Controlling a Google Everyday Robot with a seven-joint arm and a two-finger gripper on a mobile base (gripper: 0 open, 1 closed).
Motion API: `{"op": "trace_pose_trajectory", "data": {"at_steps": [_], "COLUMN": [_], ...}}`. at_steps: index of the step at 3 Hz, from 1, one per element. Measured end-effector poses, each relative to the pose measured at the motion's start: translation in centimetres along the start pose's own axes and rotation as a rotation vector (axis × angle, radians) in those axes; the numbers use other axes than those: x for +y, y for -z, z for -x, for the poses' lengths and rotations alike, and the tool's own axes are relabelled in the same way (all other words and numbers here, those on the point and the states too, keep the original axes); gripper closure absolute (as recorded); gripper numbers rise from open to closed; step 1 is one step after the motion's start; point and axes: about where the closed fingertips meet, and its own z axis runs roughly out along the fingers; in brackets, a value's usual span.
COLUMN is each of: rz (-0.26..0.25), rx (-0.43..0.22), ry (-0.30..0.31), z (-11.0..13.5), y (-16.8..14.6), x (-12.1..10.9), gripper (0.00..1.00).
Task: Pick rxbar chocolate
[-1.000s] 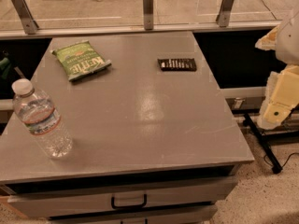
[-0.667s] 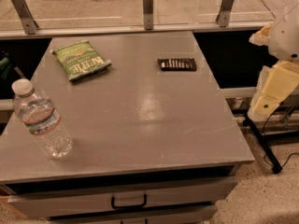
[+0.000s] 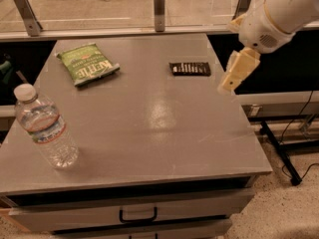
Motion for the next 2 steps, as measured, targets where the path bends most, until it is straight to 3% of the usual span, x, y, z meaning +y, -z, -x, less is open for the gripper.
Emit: {"op": "trace_pose_trajectory", "data": {"at_steps": [1, 2], "rz": [-0.014, 0.017], "rx": [-0.068, -0.093], "ry": [-0.021, -0.095], "z": [1.7, 1.7], "y": [-5.9, -11.4], "x": [-4.4, -7.5], "gripper": [0.0, 0.0]}}
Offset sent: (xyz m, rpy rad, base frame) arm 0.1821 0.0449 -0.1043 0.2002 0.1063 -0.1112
